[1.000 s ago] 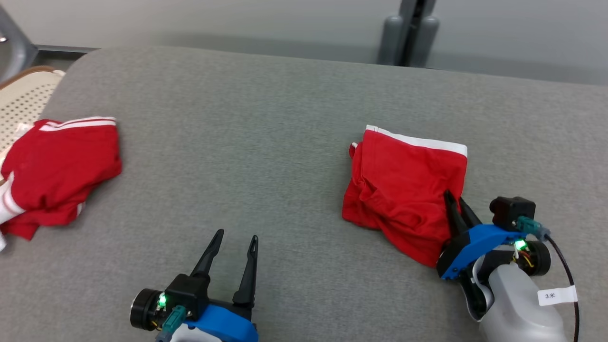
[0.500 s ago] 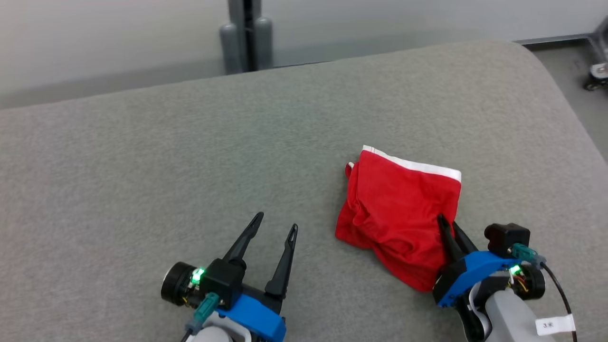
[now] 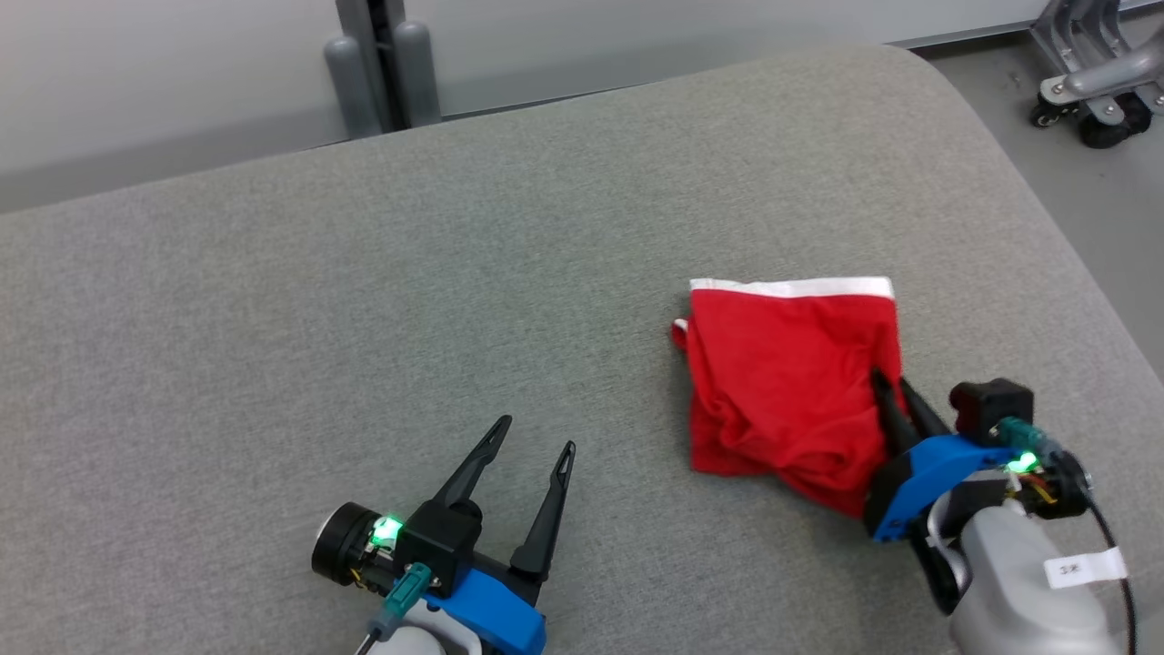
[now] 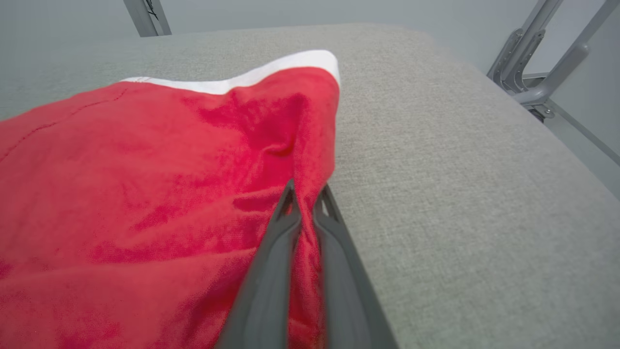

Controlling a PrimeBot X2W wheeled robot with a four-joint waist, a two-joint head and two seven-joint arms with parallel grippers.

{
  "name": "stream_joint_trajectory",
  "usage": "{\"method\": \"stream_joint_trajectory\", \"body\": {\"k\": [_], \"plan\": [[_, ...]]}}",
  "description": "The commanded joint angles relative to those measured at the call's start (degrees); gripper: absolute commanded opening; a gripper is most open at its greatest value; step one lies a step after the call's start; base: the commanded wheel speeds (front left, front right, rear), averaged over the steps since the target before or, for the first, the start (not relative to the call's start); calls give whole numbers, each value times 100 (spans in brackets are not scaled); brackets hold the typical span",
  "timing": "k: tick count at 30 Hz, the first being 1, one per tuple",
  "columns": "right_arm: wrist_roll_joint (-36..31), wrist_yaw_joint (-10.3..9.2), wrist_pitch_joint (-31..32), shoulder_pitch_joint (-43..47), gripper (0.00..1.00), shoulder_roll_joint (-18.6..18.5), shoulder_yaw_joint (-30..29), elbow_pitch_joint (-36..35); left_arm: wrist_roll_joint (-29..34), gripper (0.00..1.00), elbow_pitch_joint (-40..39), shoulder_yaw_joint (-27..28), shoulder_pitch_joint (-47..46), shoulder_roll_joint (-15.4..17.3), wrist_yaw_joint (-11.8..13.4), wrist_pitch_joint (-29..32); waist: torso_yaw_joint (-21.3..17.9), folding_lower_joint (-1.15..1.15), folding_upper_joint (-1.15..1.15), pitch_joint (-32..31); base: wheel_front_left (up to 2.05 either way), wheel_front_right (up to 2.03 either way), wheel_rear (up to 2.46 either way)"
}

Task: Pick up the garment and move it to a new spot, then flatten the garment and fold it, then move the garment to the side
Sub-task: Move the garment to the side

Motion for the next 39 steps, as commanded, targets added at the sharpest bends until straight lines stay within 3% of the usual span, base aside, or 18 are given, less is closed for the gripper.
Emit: {"method": "stream_joint_trajectory", "body": {"k": [1,3,8,13,25,26,28,33,39], "plan": [[-144,-2,-2,-213,0,-196,-126,120,6,100,18,12,-126,73,-6,-17,191,0,0,155,0,0,0],[-251,-2,0,-344,0,-292,-196,191,7,100,16,-3,-135,99,-6,-17,262,0,0,209,0,0,0],[-778,-2,281,-961,0,-952,-537,553,-13,100,-13,-57,-255,204,-7,-17,675,0,0,513,0,0,0],[-1270,-2,642,-1477,0,-1661,-1286,789,-23,100,-79,4,-397,249,-7,-17,1115,0,0,822,0,0,0],[-2281,-2,1007,-2037,0,-2108,-2865,358,-21,100,-166,-113,-675,305,-7,-15,1542,0,0,1188,0,0,0],[-2408,-3,1025,-2055,4,-2117,-3058,271,-26,100,-162,-111,-687,315,-6,-15,1562,0,0,1197,0,0,0],[-2676,-2,1047,-2067,100,-2075,-3451,66,-31,100,-154,-109,-702,320,0,-8,1597,0,0,1213,0,0,0],[-3305,-2,761,-2127,100,-1575,-4126,-520,-41,100,-123,-49,-671,289,0,-8,1626,0,0,1118,0,0,0],[-3305,-2,109,-2189,100,-763,-3897,-553,-33,100,-97,195,-531,217,0,-10,1622,0,0,825,0,0,0]]}}
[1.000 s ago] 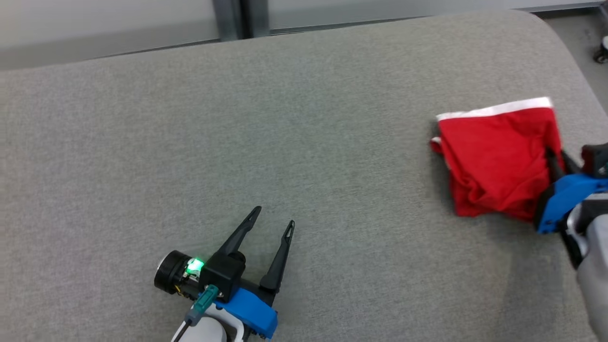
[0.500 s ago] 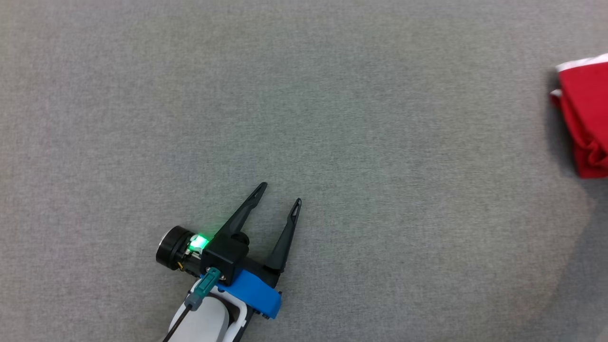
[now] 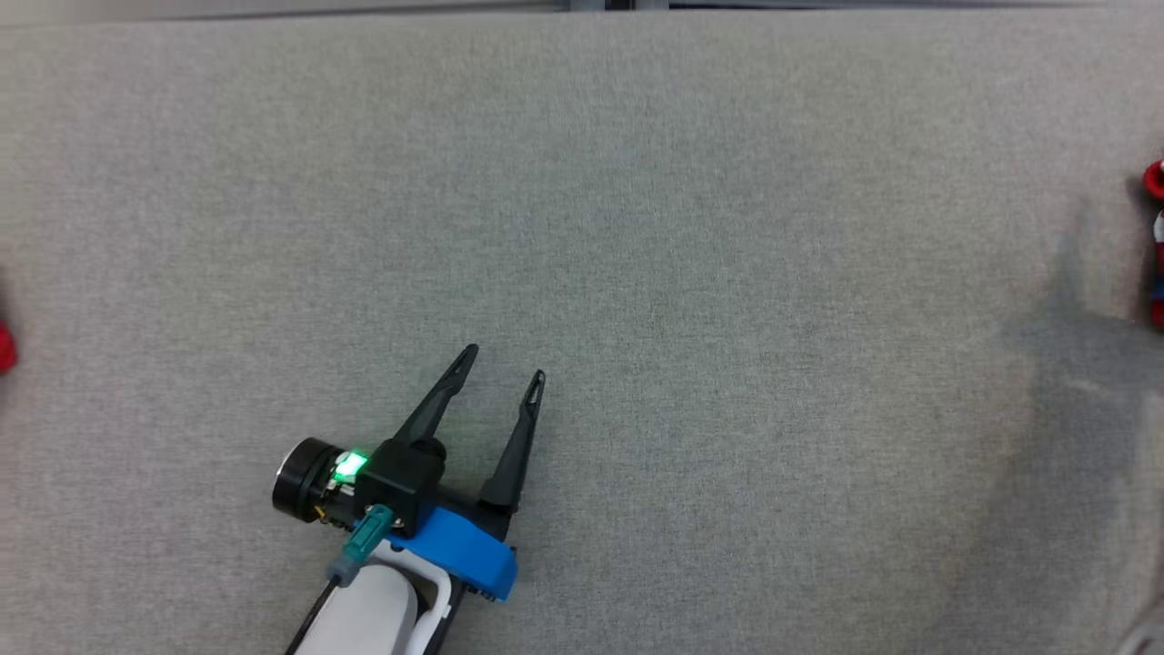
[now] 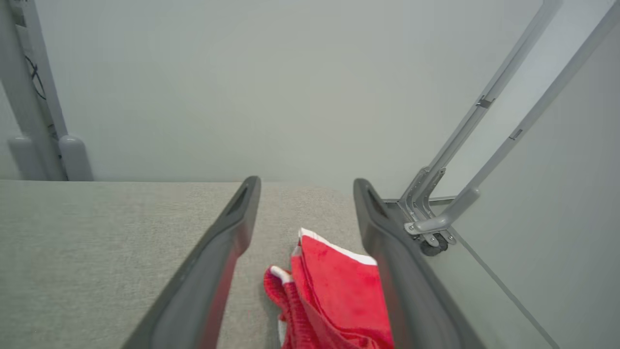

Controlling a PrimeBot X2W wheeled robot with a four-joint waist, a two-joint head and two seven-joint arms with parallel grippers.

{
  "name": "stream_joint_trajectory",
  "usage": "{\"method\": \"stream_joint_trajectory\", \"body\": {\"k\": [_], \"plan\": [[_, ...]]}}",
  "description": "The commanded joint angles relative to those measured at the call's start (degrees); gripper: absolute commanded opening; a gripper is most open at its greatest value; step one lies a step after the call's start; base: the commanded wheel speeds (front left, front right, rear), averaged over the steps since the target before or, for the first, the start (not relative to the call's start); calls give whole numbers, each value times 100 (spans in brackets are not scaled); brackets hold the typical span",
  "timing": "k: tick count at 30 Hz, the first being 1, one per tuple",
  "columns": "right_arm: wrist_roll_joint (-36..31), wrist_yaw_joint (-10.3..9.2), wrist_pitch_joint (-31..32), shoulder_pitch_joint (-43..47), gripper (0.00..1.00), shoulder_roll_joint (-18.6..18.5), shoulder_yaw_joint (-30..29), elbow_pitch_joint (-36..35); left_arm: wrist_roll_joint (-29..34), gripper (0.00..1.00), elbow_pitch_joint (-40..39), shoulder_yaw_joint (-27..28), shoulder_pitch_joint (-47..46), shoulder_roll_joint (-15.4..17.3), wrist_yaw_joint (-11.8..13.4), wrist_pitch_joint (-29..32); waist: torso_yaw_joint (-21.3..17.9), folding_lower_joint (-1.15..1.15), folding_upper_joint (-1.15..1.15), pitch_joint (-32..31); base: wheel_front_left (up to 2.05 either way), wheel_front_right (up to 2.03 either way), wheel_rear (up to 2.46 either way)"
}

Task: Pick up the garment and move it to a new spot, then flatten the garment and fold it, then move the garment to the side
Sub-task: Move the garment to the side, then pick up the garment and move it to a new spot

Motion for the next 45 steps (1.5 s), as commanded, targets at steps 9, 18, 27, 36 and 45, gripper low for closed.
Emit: {"method": "stream_joint_trajectory", "body": {"k": [9,18,27,36,45], "plan": [[1419,-2,-122,1099,100,820,1647,-598,54,100,84,770,299,-125,112,-1,158,-1,0,-585,0,0,0],[2772,-2,-124,2636,100,896,2535,-1136,104,100,200,1521,647,-177,206,-1,325,-1,0,-1019,0,0,0],[3325,-1,-124,3500,100,905,2932,-1444,110,100,235,1954,1076,-243,215,-1,264,-1,0,-1452,0,0,0],[3583,-1,-124,3951,100,903,3338,-1595,66,100,255,1995,1380,-267,242,-1,253,-1,0,-1888,0,0,0],[3665,-1,-124,4121,100,904,3492,-1632,-85,100,189,1870,1448,-268,299,-1,423,-1,0,-1927,0,0,0]]}}
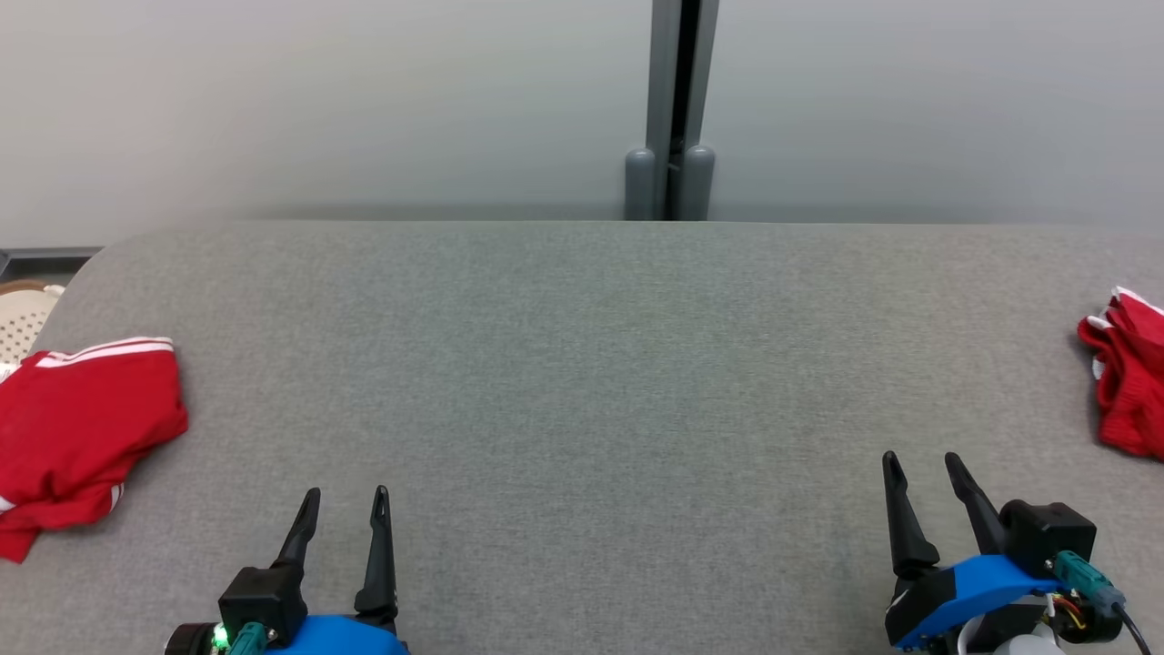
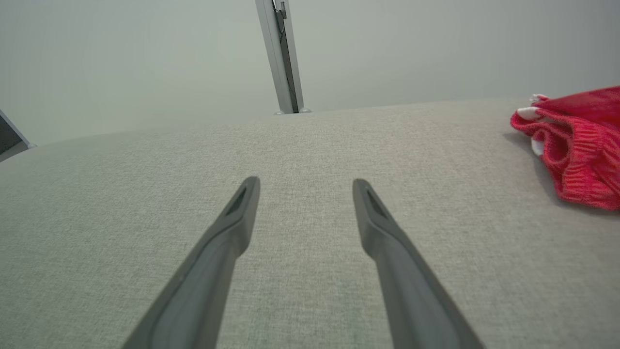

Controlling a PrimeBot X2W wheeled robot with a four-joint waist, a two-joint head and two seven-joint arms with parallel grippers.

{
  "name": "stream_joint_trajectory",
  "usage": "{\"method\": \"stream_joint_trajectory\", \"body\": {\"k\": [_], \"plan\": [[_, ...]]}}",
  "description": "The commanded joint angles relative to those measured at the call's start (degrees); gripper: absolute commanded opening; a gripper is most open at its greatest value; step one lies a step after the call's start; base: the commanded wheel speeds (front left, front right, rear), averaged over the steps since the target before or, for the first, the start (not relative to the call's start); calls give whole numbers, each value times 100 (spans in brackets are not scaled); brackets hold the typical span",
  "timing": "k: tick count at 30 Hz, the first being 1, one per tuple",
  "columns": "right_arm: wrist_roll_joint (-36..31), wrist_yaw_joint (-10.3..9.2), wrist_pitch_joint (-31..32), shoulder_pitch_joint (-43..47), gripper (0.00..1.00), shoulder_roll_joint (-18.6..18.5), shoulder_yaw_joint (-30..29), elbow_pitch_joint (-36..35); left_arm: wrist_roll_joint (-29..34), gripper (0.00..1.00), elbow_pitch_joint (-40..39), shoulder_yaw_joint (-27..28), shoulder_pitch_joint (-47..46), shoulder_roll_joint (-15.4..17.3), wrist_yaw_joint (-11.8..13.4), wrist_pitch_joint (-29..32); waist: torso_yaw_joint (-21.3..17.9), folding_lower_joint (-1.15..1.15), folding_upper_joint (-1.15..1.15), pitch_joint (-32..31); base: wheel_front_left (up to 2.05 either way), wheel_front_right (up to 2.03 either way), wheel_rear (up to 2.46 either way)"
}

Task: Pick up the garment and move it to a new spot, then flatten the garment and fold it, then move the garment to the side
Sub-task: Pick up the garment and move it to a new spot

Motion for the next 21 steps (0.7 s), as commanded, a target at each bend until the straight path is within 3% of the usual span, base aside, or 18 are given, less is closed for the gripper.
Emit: {"method": "stream_joint_trajectory", "body": {"k": [1,10,11,21], "plan": [[-35,0,-17,51,100,-6,16,-27,-34,100,-33,21,-11,-2,15,-1,86,1,0,63,0,0,0],[-86,0,-17,-6,100,-5,43,-6,-199,100,29,69,-172,-1,90,-1,865,1,0,352,0,0,0],[-106,0,-17,-68,100,-6,79,-8,-248,100,38,118,-192,-2,117,-1,1131,1,0,418,0,0,0],[-134,0,-18,-247,100,-10,436,58,-380,100,67,447,-61,-9,246,-1,2130,1,0,524,0,0,0]]}}
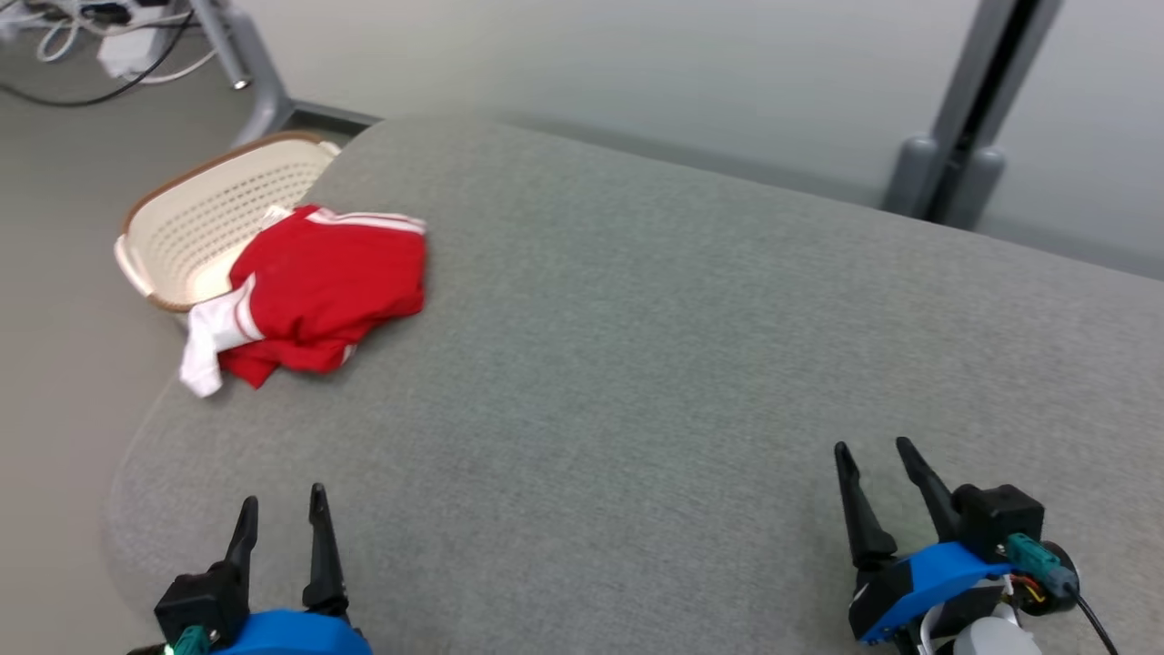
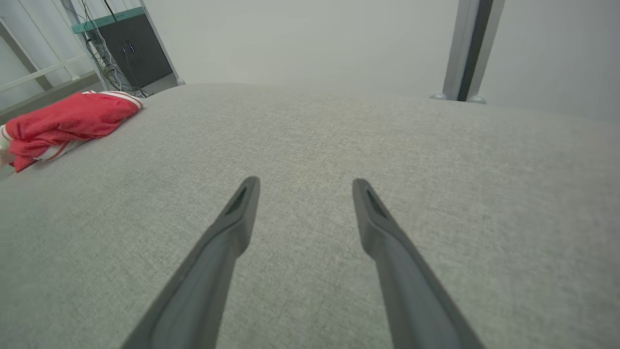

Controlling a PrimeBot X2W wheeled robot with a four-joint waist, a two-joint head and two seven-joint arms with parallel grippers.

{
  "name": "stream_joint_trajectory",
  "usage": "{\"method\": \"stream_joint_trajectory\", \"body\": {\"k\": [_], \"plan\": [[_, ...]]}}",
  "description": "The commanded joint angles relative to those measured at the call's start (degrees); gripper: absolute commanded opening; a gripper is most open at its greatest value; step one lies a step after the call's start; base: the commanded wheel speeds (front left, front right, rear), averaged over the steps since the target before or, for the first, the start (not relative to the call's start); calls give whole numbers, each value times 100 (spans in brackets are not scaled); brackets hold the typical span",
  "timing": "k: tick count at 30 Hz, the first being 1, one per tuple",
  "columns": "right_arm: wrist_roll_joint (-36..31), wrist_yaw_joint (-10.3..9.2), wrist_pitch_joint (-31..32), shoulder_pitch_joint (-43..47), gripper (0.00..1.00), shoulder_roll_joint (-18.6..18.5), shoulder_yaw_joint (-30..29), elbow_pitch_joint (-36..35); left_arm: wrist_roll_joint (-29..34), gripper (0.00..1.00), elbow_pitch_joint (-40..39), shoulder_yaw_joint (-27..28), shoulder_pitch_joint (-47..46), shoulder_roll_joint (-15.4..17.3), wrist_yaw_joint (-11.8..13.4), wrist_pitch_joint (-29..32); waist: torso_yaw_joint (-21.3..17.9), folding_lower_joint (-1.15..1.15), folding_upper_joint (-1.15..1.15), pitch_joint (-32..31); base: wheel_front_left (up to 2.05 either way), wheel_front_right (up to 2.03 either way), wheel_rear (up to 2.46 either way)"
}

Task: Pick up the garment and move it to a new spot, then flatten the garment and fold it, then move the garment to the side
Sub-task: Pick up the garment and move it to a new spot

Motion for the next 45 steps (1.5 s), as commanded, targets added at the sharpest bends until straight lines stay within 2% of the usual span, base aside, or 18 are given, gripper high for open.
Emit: {"method": "stream_joint_trajectory", "body": {"k": [1,6,11,17,23,28,35,44,45], "plan": [[-1,0,-18,-76,100,-14,16,5,-32,100,18,31,19,-9,33,-1,186,0,0,156,0,0,0],[-13,0,-18,-137,100,-17,187,32,-194,100,37,218,16,-8,63,-1,325,0,0,203,0,0,0],[-143,0,-18,-195,100,-17,222,-23,-249,100,44,410,-229,-5,50,-2,265,0,0,370,0,0,0],[-461,0,-18,-367,100,-15,134,-271,-162,100,303,964,-899,18,-176,-1,51,0,0,813,0,0,0],[-619,0,-18,-572,100,-12,-34,-519,-49,100,949,1408,-1804,383,-330,-1,-176,0,0,1269,0,0,0],[-766,-1,-15,-696,100,-23,-65,-711,-10,100,1721,1654,-2544,857,-381,-3,-361,0,0,1619,0,0,0],[-965,-5,-1,-773,100,-48,-184,-847,-32,100,2793,1707,-3380,1317,-445,-2,-523,0,0,2011,0,0,0],[-1102,-7,19,-895,100,-69,-324,-903,-255,100,3871,1501,-4108,1588,-535,21,-641,0,0,2359,0,0,0],[-1105,-6,26,-915,100,-69,-328,-903,-282,95,3980,1453,-4173,1598,-538,45,-651,0,0,2381,0,0,0]]}}
